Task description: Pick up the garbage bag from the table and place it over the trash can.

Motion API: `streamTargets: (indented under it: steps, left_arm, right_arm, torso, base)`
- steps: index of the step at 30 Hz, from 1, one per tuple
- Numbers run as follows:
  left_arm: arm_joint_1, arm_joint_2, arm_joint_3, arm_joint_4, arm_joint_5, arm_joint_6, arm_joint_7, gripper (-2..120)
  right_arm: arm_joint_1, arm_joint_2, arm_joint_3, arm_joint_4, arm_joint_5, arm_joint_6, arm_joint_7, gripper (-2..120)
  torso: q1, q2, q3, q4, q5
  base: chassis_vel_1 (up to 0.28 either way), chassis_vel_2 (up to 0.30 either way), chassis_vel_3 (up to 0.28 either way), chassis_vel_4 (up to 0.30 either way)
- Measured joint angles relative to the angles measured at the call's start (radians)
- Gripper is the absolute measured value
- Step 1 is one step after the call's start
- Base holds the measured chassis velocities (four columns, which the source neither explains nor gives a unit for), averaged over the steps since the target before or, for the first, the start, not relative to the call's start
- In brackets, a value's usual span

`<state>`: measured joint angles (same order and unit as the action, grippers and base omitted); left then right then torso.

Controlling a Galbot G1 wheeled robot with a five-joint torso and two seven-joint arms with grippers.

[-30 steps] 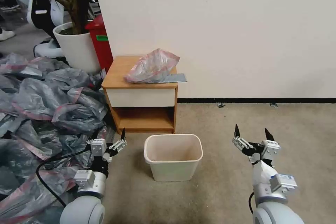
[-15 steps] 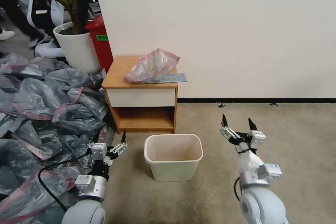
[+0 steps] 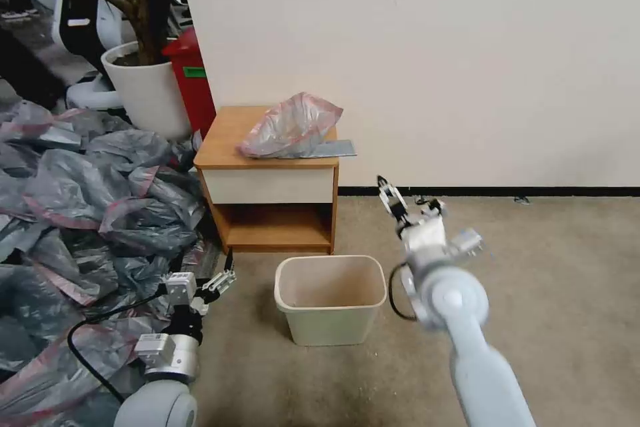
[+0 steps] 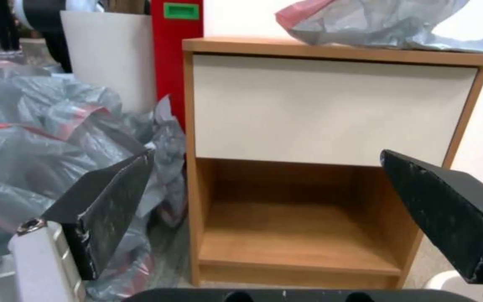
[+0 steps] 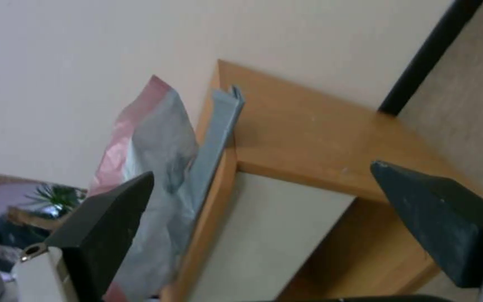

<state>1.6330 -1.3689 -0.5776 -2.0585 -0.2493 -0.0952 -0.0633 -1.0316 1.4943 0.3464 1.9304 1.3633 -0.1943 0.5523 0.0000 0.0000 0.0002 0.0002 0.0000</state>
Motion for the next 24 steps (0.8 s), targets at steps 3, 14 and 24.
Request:
streamTargets:
  steps: [3, 14, 24]
  left_arm:
    - [-0.004, -0.003, -0.012, 0.003, -0.003, 0.0, 0.007, 100]
    - [0.007, -0.026, -0.042, 0.008, 0.006, 0.0, 0.007, 100]
    - [0.023, -0.044, -0.079, -0.002, 0.022, 0.001, 0.005, 100]
  right_arm:
    - [0.094, 0.033, 0.001, -0.083, 0.097, 0.0, 0.032, 99]
    - [0.287, 0.086, -0.031, -0.32, 0.112, 0.012, 0.021, 99]
    - [0.403, 0.1, -0.04, -0.492, 0.104, 0.028, -0.026, 98]
  torso:
    - [0.0, 0.0, 0.0, -0.0002, 0.0]
    - [0.0, 0.0, 0.0, -0.0001, 0.0]
    - [0.0, 0.0, 0.0, -0.0001, 0.0]
  base:
    - [0.0, 0.0, 0.0, 0.0]
    - [0.0, 0.0, 0.0, 0.0]
    - [0.0, 0.0, 0.0, 0.0]
